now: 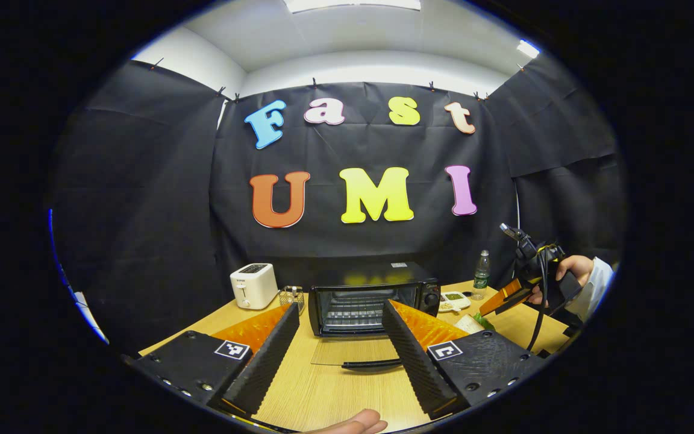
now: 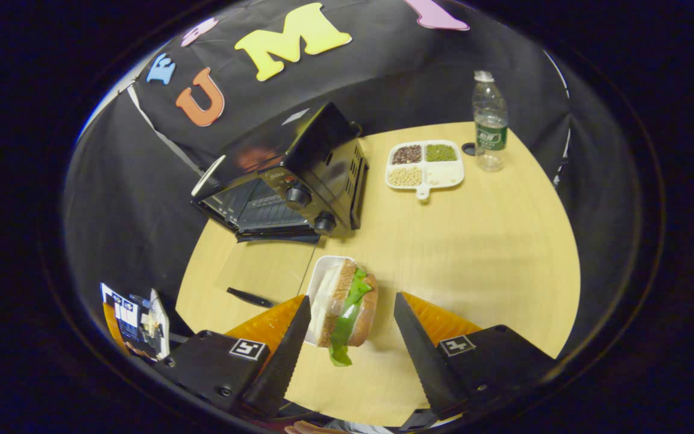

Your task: Open the electric oven with the left hand, put the food in, and close the electric oven.

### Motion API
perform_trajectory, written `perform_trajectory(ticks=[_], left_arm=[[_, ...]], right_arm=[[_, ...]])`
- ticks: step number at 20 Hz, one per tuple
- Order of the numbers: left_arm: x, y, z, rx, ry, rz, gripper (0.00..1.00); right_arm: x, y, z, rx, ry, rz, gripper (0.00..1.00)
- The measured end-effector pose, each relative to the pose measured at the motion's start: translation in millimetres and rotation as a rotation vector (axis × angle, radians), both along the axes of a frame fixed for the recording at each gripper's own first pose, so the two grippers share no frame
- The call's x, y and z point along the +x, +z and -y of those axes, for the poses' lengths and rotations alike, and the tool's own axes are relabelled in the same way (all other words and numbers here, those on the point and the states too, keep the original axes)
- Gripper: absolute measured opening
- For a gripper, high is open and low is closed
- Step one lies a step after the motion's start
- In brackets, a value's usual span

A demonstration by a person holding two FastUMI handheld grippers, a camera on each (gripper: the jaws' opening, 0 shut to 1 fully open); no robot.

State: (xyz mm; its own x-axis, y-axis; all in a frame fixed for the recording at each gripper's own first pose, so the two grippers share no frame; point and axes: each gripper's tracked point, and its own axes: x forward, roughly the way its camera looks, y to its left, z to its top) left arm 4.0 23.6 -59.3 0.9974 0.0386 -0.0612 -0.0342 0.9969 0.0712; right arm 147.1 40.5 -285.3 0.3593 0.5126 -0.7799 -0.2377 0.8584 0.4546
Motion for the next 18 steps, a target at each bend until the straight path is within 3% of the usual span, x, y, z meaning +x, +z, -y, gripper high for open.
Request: perform_trajectory(ticks=[6,7,10,11,12,13,15,16,17,18], left_arm=[[-5,0,2,-0.003,-0.003,-0.006,0.92],[-5,0,2,0.003,0.000,-0.005,0.92],[-2,-6,4,0.010,0.000,-0.022,0.92],[-3,-7,6,0.009,-0.002,-0.024,0.82],[-2,-8,5,0.009,-0.003,-0.027,0.82],[-3,-8,5,0.011,-0.004,-0.030,0.92],[-7,-7,3,0.019,-0.006,-0.029,0.92],[-9,-7,1,0.019,-0.002,-0.029,0.82],[-10,-8,0,0.016,0.000,-0.028,0.82],[-11,-9,-1,0.011,-0.002,-0.029,0.92]], right_arm=[[5,-27,-3,0.047,0.022,-0.116,0.84],[4,-30,-2,0.058,0.021,-0.138,0.89],[5,-37,-5,0.095,0.007,-0.221,0.74],[5,-39,-9,0.110,0.003,-0.227,0.70],[3,-40,-11,0.126,0.003,-0.253,0.58],[0,-40,-12,0.140,0.003,-0.277,0.53],[-2,-39,-16,0.182,0.004,-0.309,0.53],[-4,-40,-17,0.201,-0.011,-0.344,0.51],[-4,-42,-19,0.221,-0.024,-0.365,0.51],[-4,-42,-21,0.242,-0.034,-0.380,0.51]])
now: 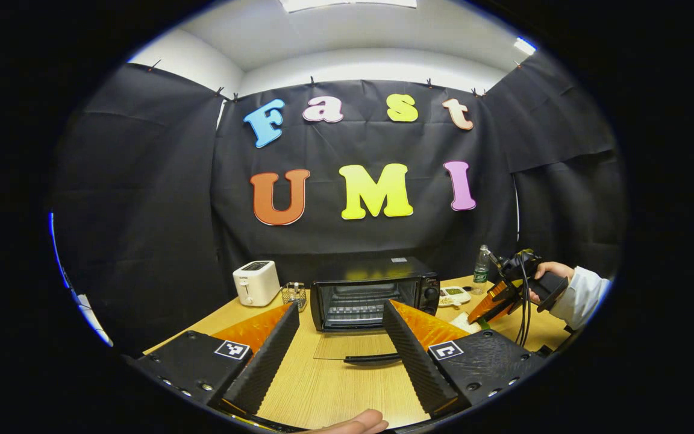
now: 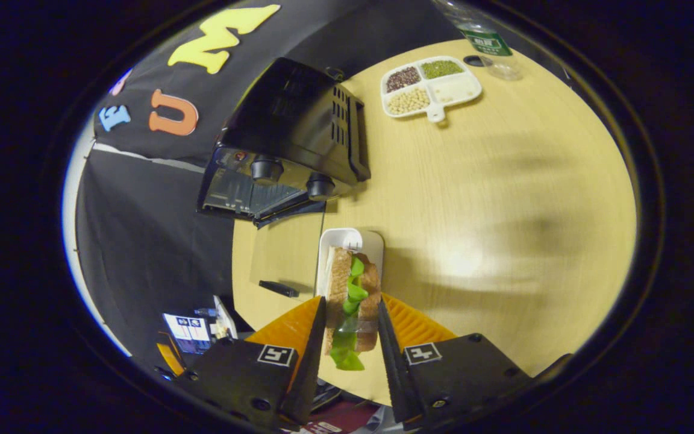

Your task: Open the electric oven with the left hand, put the food in, and close the electric oven.

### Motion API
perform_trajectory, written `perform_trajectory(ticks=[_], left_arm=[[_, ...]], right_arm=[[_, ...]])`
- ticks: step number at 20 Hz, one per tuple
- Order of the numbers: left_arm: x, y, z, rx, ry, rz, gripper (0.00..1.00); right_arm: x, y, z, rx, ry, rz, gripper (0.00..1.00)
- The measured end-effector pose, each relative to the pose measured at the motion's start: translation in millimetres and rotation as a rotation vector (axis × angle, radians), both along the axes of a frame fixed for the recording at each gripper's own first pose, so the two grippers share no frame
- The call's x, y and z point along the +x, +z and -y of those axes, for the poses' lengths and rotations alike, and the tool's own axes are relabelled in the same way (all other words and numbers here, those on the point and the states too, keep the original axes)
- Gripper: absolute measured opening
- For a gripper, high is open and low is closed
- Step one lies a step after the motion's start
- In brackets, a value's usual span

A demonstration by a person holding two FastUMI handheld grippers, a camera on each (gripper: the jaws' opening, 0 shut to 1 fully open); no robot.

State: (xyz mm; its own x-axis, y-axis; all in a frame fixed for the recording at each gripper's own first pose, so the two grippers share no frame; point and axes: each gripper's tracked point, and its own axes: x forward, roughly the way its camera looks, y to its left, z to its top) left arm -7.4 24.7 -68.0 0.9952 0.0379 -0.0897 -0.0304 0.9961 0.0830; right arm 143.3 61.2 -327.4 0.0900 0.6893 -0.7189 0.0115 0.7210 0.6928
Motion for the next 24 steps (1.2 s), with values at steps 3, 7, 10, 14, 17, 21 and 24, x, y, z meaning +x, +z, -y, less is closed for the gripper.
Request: perform_trajectory(ticks=[3,7,10,14,17,21,24], left_arm=[[-3,-6,-5,-0.016,0.007,-0.015,0.92],[-8,-10,-11,-0.035,0.017,-0.030,0.92],[-13,-9,-13,-0.036,0.020,-0.020,0.92],[-20,-6,-12,-0.039,0.010,-0.005,0.92],[-27,-2,-13,-0.045,0.000,0.004,0.92],[-35,-1,-16,-0.062,-0.007,0.022,0.92],[-41,-3,-14,-0.066,-0.022,0.014,0.92]], right_arm=[[-3,-1,-5,0.051,0.008,-0.023,0.51],[-4,2,-7,0.095,-0.008,-0.009,0.41],[-9,16,-4,0.101,-0.040,0.029,0.35],[-19,43,-1,0.101,-0.075,0.113,0.34],[-34,65,-13,0.130,-0.119,0.192,0.34],[-46,70,-43,0.165,-0.255,0.277,0.34],[-60,66,-89,0.224,-0.285,0.313,0.34]])
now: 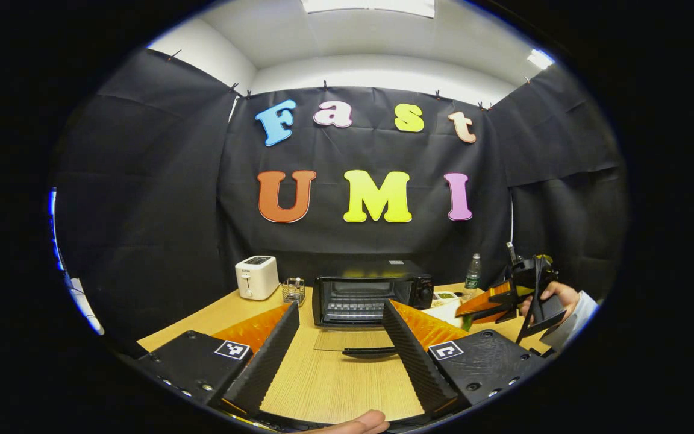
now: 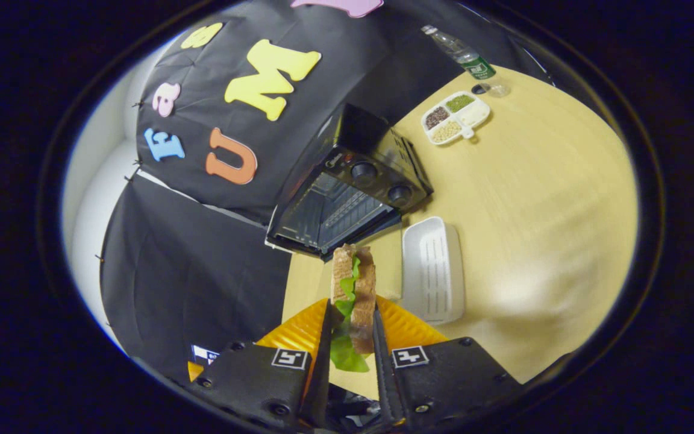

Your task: Open the electric oven with the left hand, put the food in, and close the electric oven.

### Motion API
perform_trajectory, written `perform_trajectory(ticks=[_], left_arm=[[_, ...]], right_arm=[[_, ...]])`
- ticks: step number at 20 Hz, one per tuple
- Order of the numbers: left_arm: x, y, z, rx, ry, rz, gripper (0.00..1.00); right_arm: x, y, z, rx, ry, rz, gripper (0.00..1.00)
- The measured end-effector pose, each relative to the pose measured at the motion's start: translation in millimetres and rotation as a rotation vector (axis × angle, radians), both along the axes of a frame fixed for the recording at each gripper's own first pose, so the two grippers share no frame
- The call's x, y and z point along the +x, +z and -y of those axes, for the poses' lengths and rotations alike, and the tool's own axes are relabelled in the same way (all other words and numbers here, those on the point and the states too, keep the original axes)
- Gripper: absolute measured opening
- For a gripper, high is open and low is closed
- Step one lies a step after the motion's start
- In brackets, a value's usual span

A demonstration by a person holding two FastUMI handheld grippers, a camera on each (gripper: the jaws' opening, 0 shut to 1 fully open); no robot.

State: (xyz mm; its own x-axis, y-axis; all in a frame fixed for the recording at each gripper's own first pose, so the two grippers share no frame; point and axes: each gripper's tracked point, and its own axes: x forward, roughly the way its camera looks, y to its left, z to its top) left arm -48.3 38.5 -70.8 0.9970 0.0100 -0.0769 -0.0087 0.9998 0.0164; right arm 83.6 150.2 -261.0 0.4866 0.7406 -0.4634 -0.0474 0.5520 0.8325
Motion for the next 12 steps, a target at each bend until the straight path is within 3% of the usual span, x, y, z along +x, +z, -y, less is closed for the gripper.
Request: perform_trajectory(ticks=[1,2,5,12], left_arm=[[-2,-1,-2,0.004,0.000,0.000,0.82],[-5,-2,-4,0.009,-0.001,-0.002,0.92],[-11,-6,-11,0.013,0.005,-0.007,0.92],[-10,-19,-31,0.019,0.036,-0.038,0.92]], right_arm=[[-2,4,-18,0.044,-0.009,0.010,0.34],[1,8,-36,0.098,-0.026,0.022,0.37],[29,8,-71,0.211,-0.186,0.040,0.35],[103,-14,-138,0.218,-0.340,0.104,0.34]])
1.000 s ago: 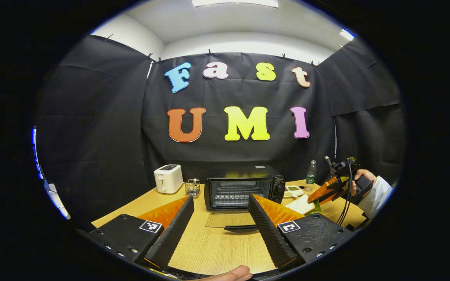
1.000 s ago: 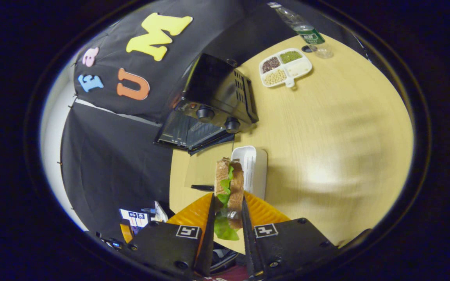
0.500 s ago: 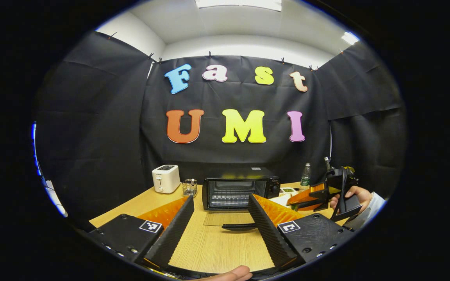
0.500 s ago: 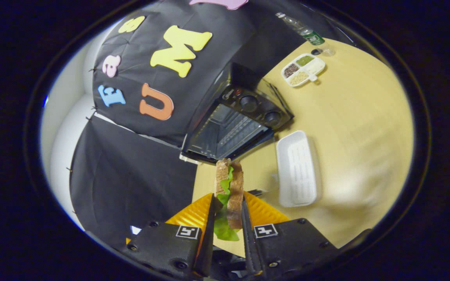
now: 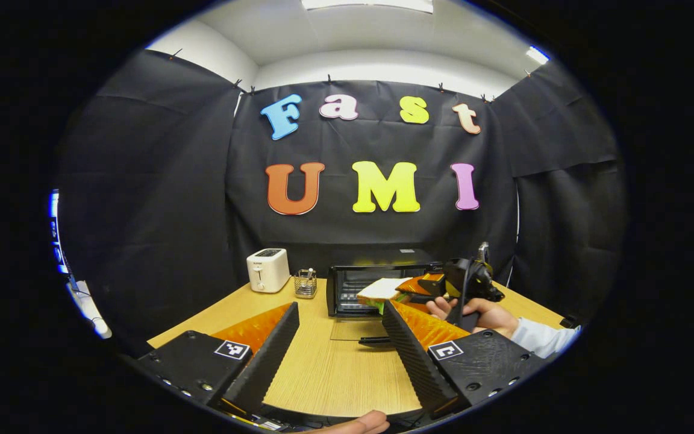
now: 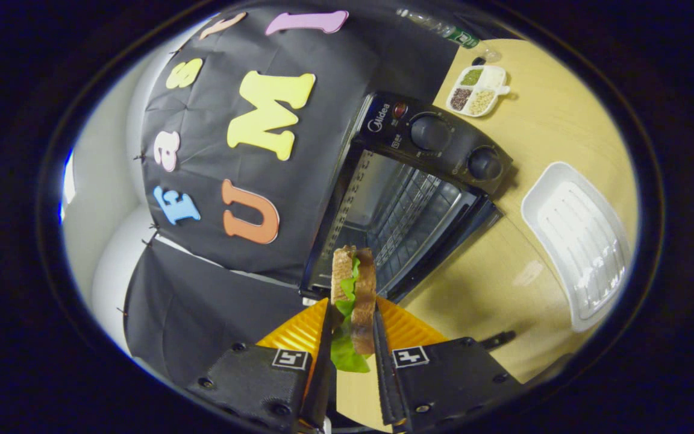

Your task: Open the electric oven with the left hand, put the food in, and close the electric oven.

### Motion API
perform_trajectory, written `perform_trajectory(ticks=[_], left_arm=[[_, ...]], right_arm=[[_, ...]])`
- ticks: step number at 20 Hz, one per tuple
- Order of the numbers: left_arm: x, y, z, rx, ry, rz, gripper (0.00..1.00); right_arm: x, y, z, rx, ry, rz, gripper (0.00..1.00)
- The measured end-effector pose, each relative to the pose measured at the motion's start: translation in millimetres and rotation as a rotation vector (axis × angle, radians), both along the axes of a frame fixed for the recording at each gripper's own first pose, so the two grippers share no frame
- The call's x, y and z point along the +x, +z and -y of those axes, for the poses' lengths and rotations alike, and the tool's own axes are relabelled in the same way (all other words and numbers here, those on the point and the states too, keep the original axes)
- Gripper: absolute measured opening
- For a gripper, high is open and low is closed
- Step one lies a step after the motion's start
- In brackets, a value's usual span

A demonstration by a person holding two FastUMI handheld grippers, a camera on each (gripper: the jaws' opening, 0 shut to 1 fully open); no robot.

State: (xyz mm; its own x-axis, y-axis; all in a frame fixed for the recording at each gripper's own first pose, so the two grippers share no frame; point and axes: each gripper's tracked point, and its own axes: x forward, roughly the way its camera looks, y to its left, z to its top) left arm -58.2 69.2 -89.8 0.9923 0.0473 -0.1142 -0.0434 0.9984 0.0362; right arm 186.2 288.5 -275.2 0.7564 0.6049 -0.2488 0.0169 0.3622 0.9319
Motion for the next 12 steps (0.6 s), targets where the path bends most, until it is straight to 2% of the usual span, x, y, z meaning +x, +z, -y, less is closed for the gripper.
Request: perform_trajectory(ticks=[2,5,8,9,11,12], left_arm=[[1,-6,-7,-0.005,0.010,-0.013,0.92],[9,-15,-18,-0.011,0.027,-0.031,0.92],[20,-35,-16,-0.015,0.015,-0.081,0.92],[23,-36,-18,-0.007,0.017,-0.087,0.92],[26,-37,-17,0.005,0.014,-0.086,0.92],[26,-38,-16,0.002,0.010,-0.084,0.92]], right_arm=[[28,-10,-6,-0.025,-0.075,0.018,0.34],[77,-17,-7,0.021,-0.227,0.020,0.34],[109,-33,-8,-0.037,-0.355,0.017,0.34],[116,-39,-11,-0.059,-0.371,0.013,0.34],[125,-49,-15,-0.061,-0.391,-0.005,0.39],[132,-53,-13,-0.053,-0.411,-0.008,0.37]])
